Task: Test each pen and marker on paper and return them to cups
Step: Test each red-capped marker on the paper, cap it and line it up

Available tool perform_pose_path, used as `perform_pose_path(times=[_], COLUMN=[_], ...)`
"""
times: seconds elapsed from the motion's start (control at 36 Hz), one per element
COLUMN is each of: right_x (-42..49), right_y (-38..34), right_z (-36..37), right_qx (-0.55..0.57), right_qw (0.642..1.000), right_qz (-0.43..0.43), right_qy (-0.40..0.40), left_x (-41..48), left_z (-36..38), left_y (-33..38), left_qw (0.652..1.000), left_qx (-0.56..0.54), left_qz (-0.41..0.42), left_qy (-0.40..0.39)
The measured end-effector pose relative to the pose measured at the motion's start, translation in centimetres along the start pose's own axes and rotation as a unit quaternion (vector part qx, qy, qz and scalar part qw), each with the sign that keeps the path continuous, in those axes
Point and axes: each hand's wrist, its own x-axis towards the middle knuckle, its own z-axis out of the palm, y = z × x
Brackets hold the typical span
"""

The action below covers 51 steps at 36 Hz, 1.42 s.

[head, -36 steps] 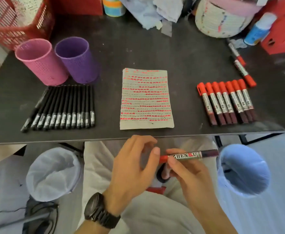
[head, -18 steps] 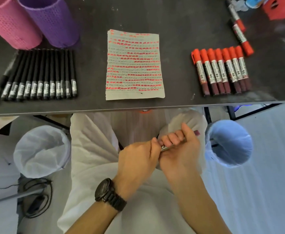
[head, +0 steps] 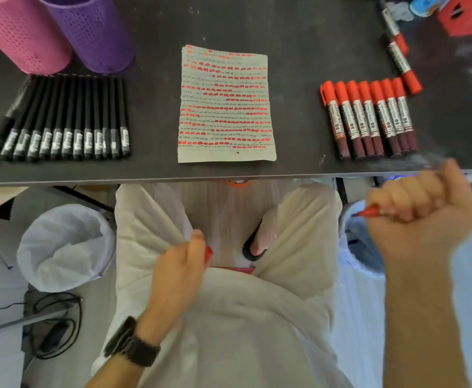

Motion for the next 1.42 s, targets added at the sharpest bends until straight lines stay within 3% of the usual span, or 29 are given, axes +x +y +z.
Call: perform_pose_path(times=[0.08,0.22,0.31,0.44,0.64,0.81,1.06,1.42], right_x=[0.9,1.4,1.7,2.9,5.5,7.4,8.0,8.1], right_y=[-0.3,2.6,3.1,3.6,4.8,7.0,8.2,8.4], right_z=[0.8,3.3,4.4,6.7,8.1,7.6,6.3,6.4], right_qx=[0.0,-0.085,-0.165,-0.294,-0.417,-0.457,-0.511,-0.55], right_qw=[1.0,0.995,0.984,0.954,0.897,0.866,0.825,0.795], right_qz=[-0.001,0.04,0.045,0.021,-0.12,-0.187,-0.239,-0.253], right_qy=[-0.021,-0.028,-0.051,-0.059,-0.084,-0.073,-0.046,-0.04], left_x=[0.2,1.3,2.0,3.6,5.0,6.6,8.3,8.8], left_z=[-1.0,0.1,0.8,1.8,2.7,4.0,5.4,6.0], left_y=[2.1,6.6,7.8,8.3,8.3,7.0,5.9,5.6], left_qw=[0.995,0.973,0.925,0.86,0.815,0.81,0.783,0.772], left_qx=[-0.054,0.028,0.12,0.113,0.186,0.24,0.221,0.224], left_qz=[0.085,0.219,0.335,0.476,0.513,0.503,0.525,0.525], left_qy=[0.029,0.067,0.13,0.143,0.194,0.181,0.251,0.28])
